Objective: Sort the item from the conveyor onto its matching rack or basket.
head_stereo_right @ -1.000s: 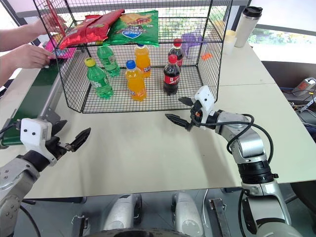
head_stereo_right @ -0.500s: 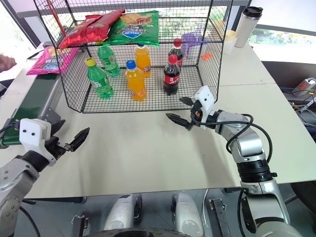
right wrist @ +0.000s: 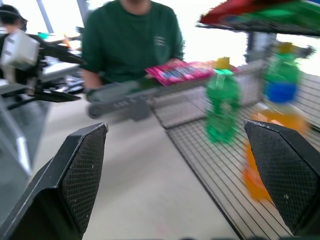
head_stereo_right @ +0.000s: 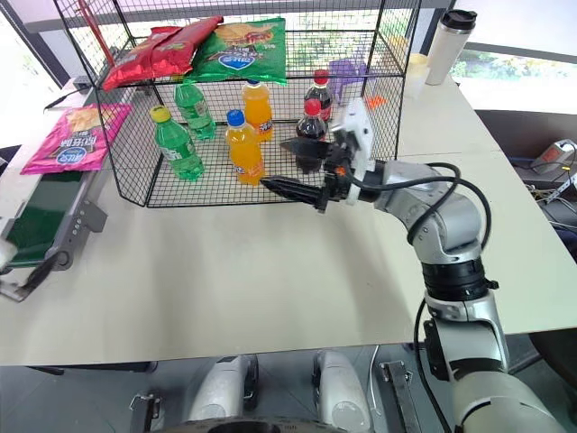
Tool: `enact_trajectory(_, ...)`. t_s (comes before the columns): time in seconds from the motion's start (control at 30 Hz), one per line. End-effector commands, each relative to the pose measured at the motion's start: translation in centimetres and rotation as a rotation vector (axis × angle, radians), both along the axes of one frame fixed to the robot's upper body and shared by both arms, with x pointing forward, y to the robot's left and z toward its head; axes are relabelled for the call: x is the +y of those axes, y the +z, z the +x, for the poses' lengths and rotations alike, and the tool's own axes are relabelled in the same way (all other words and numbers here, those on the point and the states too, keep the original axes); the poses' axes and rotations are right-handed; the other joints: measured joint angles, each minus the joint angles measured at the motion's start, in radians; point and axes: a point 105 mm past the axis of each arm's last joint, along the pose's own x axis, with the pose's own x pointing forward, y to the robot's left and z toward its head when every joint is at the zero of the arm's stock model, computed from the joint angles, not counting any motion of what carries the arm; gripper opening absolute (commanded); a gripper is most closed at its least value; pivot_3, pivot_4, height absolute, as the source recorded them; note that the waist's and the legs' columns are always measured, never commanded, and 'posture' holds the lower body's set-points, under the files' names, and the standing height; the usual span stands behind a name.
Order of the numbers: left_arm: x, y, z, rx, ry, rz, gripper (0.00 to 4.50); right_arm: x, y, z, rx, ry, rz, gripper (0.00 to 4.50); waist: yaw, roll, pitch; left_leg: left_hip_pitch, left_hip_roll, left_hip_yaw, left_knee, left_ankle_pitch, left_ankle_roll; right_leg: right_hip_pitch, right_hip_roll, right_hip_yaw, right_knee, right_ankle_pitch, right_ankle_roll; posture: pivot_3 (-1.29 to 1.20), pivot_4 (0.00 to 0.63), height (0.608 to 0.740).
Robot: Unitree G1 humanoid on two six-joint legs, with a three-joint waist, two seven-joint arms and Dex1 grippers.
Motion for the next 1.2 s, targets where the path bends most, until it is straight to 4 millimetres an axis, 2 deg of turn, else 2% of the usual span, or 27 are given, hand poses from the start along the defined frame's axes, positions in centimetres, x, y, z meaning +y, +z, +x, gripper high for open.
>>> enact_trajectory(0.03,1.0,0.0,-2.0,0.021,0.028,0.162,4.43,1.6,1.0,-0.4,-0.063,0.062,0.028,4.50,-0.001,0.000,0.000,0.000,0.001,0.001,0.000,0.000,-0.001,-0.002,0.000,0.000,-0.001,0.001,-0.001,0.00,0.150,0.740)
enact_trajectory(0.2,2.3,-1.3,-4.4,0.031,0.085,0.258,4.43,3.5,-0.2,-0.8,-0.098,0.136,-0.008,4.50,-0.002,0.000,-0.001,-0.004,0.004,0.005,0.000,-0.003,-0.005,-0.003,0.001,0.000,-0.008,0.002,-0.002,0.00,0.150,0.740)
enact_trajectory(0.33,3.3,-2.4,-5.2,0.031,0.096,0.381,4.43,4.3,-1.7,0.3,-0.131,0.116,-0.039,4.50,-0.002,-0.001,-0.001,-0.011,0.004,0.004,0.002,-0.003,-0.005,-0.007,0.002,-0.002,-0.007,0.003,-0.001,0.00,0.150,0.740)
enact_trajectory(0.6,3.2,-3.7,-4.1,0.009,0.052,0.402,4.43,3.7,-3.1,1.4,-0.143,0.061,-0.074,4.50,-0.002,-0.001,-0.001,-0.012,0.005,0.004,0.004,-0.003,-0.005,-0.008,0.002,-0.002,-0.007,0.004,0.000,0.00,0.150,0.740)
enact_trajectory(1.2,2.6,-5.5,-0.6,-0.013,-0.008,0.404,4.43,2.4,-3.4,1.9,-0.157,-0.027,-0.086,4.50,-0.002,-0.002,-0.001,-0.008,0.006,0.005,0.005,-0.003,-0.005,-0.008,0.003,-0.002,0.003,0.004,0.000,0.00,0.150,0.740)
